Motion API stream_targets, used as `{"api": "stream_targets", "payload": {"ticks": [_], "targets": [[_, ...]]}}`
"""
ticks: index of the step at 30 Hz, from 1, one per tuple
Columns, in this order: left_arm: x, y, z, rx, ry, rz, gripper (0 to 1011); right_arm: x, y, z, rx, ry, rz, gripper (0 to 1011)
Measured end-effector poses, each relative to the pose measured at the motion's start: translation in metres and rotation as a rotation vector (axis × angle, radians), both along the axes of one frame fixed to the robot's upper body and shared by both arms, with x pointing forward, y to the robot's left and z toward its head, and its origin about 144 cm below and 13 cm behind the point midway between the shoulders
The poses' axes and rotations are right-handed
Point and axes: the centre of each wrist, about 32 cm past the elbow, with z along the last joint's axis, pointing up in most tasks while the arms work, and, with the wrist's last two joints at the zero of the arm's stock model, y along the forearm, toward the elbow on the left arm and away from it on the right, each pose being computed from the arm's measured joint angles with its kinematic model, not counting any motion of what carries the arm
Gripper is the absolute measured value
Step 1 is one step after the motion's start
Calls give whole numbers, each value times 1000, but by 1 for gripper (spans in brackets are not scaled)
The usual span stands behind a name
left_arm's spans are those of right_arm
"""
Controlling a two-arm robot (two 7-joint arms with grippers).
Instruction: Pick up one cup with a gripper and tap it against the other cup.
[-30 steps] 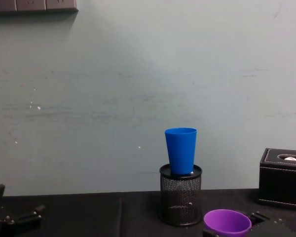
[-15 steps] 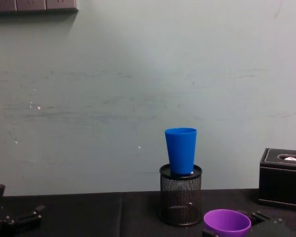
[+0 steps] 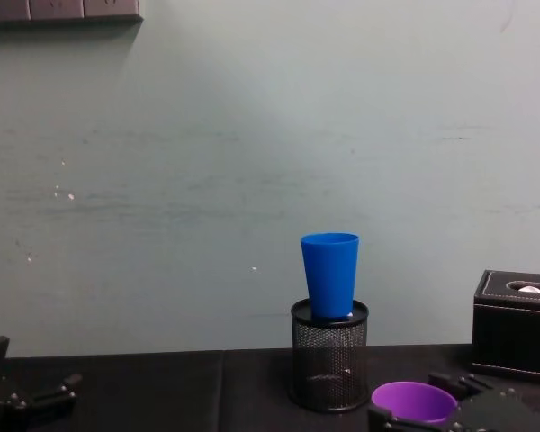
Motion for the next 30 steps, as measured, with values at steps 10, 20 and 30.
{"api": "stream_targets", "payload": {"ticks": [10,20,30], "targets": [[0,0,0,0,0,0,1011,-3,-1,9,13,-34,-5,1003],[0,0,0,0,0,0,1011,-5,-1,15,40,-61,-4,1003],[0,0,0,0,0,0,1011,-6,0,16,59,-76,-13,1003]]}}
